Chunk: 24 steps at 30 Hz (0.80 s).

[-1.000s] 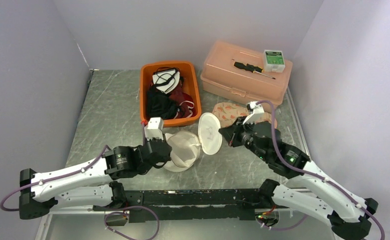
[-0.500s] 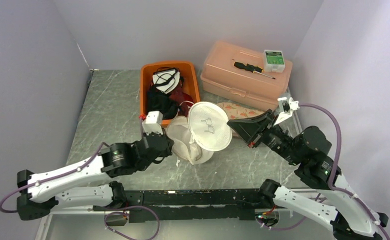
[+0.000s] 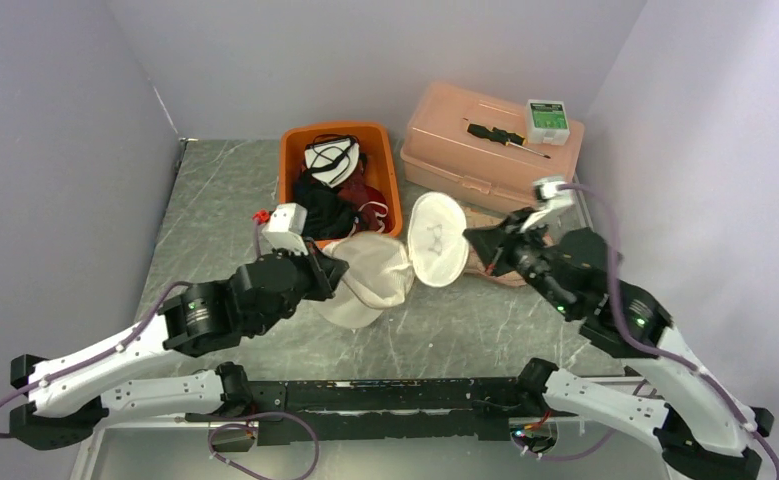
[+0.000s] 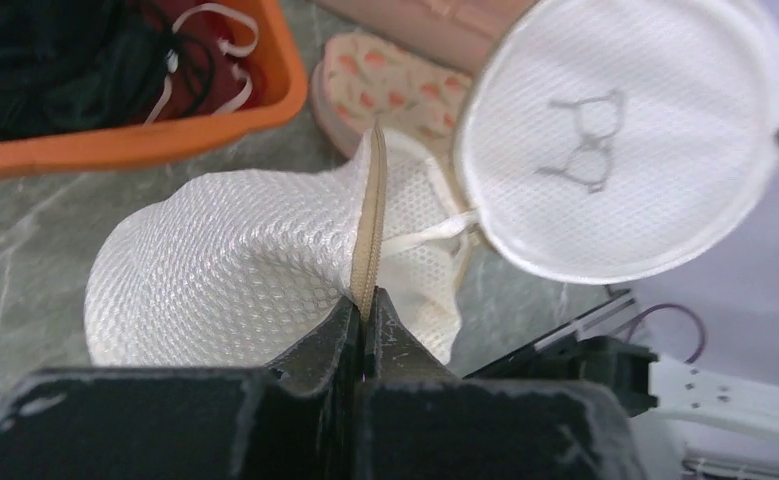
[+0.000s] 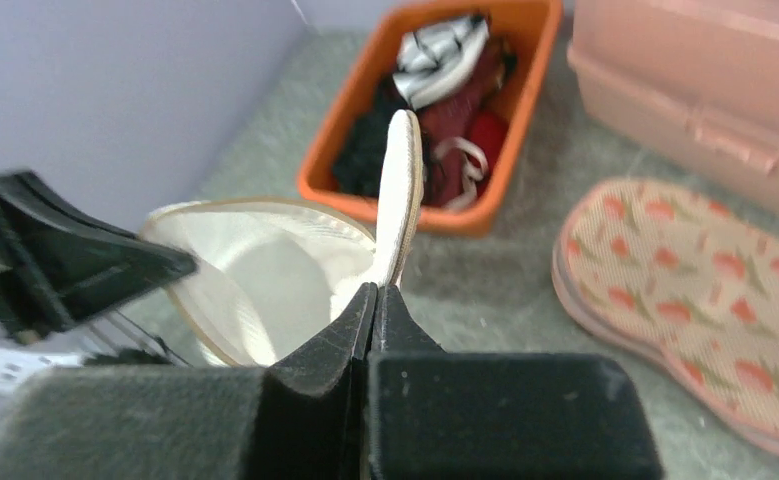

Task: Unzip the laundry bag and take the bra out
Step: Close the laundry bag at the center of the board.

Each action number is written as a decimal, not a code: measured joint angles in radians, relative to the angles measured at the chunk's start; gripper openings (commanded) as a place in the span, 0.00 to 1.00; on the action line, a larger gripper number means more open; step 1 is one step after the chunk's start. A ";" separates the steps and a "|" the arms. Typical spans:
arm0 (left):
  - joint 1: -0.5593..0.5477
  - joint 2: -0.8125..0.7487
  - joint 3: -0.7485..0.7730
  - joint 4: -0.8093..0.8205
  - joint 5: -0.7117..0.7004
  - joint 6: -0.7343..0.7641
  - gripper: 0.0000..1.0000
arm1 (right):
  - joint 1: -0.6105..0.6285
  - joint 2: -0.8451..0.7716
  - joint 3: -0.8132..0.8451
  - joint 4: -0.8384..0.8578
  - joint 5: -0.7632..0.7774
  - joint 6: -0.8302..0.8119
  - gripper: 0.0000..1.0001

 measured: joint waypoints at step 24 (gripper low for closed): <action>0.031 0.038 -0.136 0.169 0.145 -0.018 0.03 | -0.001 -0.057 0.055 0.095 0.084 -0.091 0.00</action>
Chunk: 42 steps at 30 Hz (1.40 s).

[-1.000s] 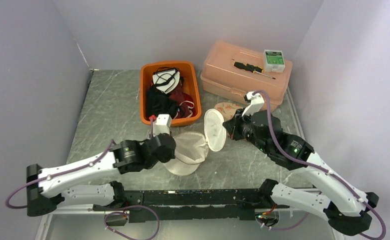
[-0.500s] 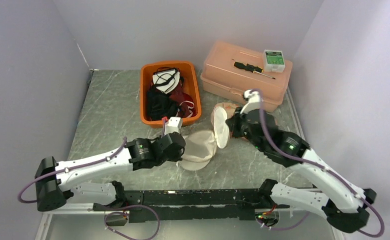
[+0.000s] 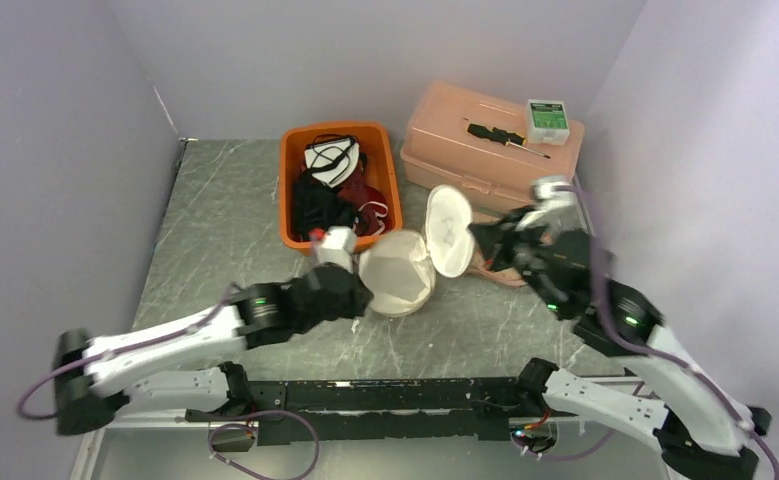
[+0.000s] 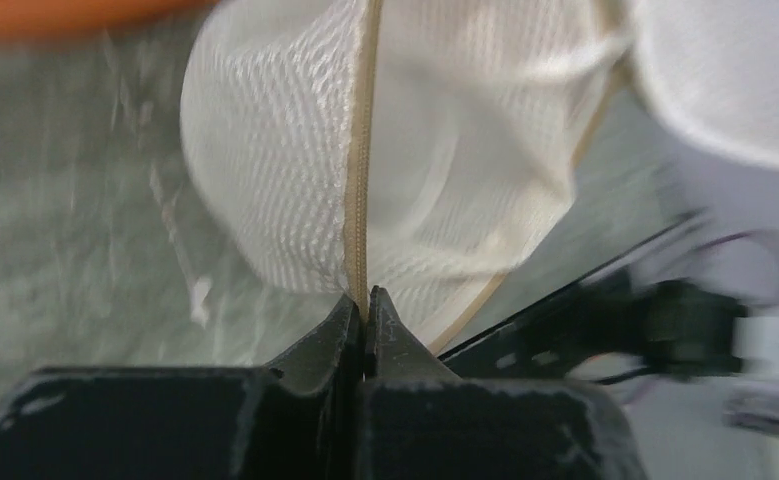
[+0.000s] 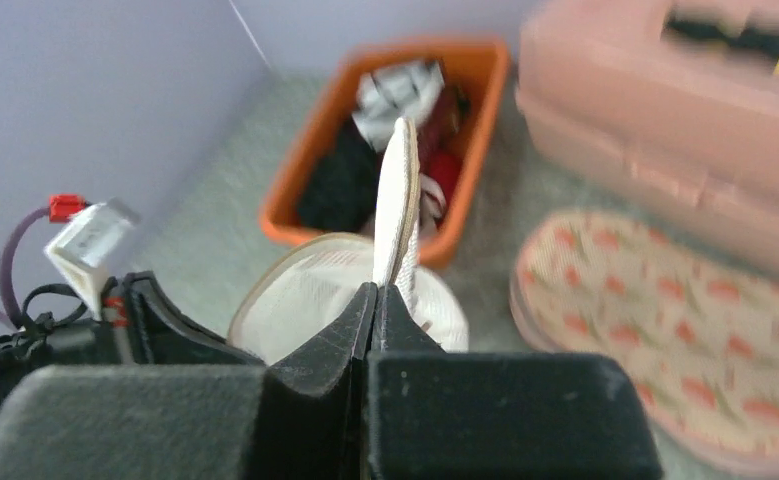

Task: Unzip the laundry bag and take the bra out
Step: Close the laundry bag at the center of the board.

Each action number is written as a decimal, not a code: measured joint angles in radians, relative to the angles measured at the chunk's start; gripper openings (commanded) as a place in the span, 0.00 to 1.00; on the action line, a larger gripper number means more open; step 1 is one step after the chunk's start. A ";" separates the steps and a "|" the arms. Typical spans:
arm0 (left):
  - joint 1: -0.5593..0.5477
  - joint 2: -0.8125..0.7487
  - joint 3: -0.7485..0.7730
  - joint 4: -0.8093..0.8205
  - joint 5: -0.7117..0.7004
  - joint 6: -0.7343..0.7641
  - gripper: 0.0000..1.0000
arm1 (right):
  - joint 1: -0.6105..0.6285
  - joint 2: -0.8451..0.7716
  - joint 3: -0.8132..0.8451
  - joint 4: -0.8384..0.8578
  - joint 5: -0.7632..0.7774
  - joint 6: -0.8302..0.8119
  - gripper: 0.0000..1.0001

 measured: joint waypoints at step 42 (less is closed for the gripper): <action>0.125 0.354 0.181 -0.269 0.121 0.146 0.72 | 0.000 0.042 -0.149 -0.101 -0.185 -0.092 0.00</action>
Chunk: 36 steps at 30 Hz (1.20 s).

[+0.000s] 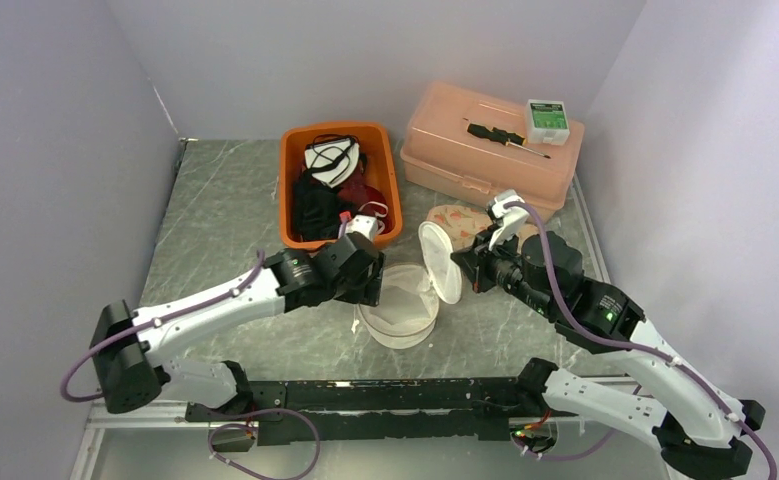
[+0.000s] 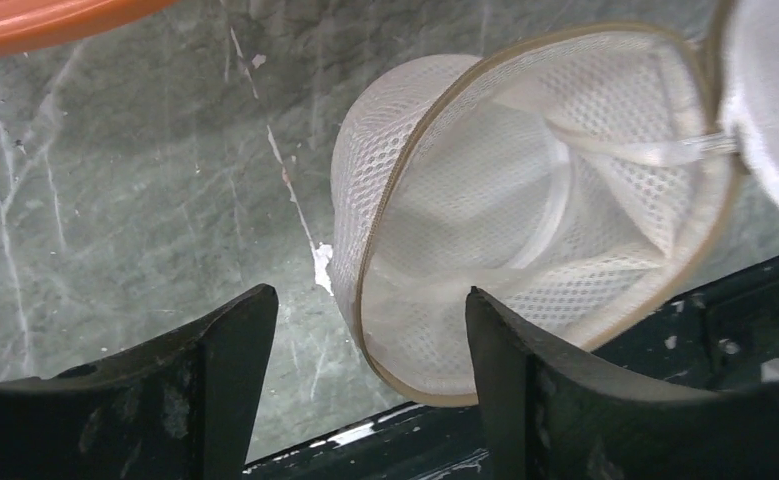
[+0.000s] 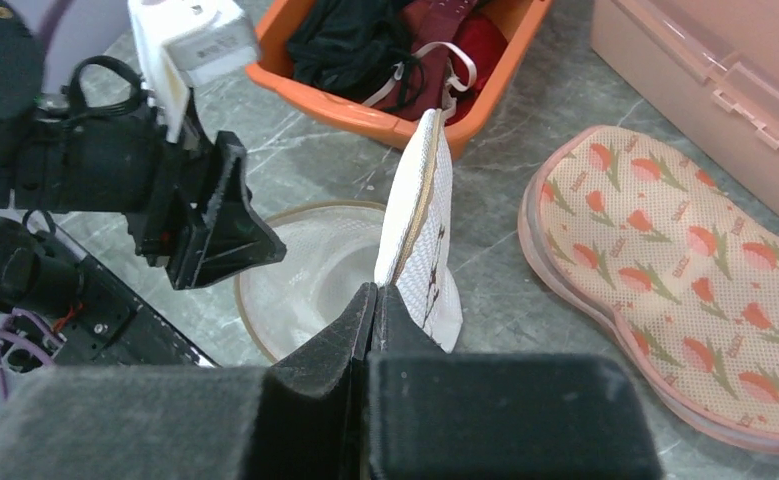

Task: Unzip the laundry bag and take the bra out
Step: Close the laundry bag at the center of the board.

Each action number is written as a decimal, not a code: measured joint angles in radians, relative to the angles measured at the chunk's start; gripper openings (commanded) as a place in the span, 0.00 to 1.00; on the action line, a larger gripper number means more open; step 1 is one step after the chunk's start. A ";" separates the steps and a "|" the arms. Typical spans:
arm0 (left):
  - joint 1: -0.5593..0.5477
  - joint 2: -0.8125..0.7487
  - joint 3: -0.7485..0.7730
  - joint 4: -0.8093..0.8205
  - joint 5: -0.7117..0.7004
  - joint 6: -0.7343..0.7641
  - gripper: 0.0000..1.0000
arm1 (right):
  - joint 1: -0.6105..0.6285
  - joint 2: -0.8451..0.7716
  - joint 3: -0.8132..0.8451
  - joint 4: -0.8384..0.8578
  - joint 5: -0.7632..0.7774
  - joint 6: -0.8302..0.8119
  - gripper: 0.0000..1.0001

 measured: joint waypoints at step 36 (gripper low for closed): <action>0.008 -0.070 -0.036 0.094 -0.026 -0.032 0.03 | 0.000 0.097 0.068 -0.115 0.241 0.069 0.00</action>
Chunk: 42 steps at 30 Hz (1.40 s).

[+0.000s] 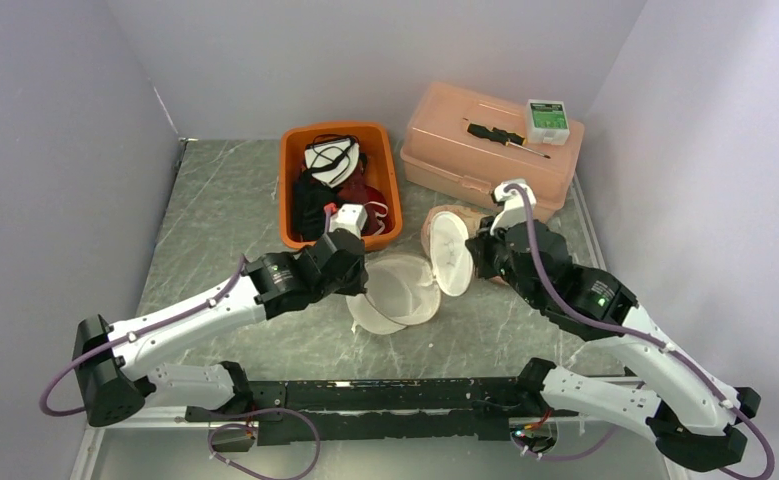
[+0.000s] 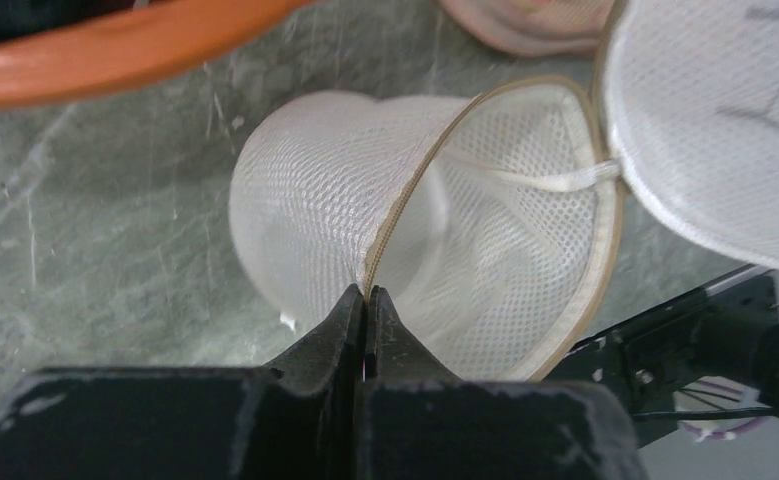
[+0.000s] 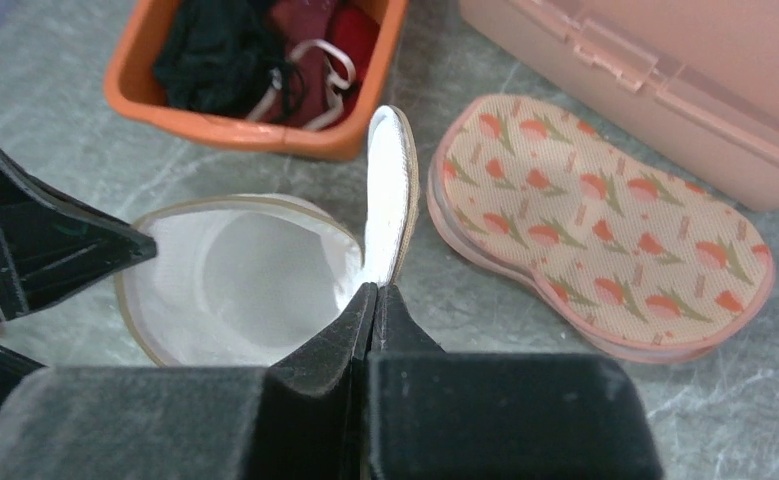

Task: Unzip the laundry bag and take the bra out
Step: Close the laundry bag at the center of the board.

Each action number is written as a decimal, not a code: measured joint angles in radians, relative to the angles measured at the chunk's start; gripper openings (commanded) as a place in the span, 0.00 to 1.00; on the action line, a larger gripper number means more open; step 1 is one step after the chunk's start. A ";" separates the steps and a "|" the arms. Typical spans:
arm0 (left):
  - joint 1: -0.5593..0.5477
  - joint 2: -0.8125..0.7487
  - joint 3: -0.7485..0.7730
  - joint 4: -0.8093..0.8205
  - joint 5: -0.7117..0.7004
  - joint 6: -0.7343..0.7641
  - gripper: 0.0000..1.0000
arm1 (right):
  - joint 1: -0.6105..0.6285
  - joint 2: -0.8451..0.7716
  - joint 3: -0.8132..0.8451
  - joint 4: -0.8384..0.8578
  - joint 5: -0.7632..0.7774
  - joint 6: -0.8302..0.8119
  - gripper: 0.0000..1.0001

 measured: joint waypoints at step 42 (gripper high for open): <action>-0.246 0.017 -0.042 0.484 0.061 0.285 0.94 | 0.021 0.100 0.031 0.011 -0.010 0.208 0.00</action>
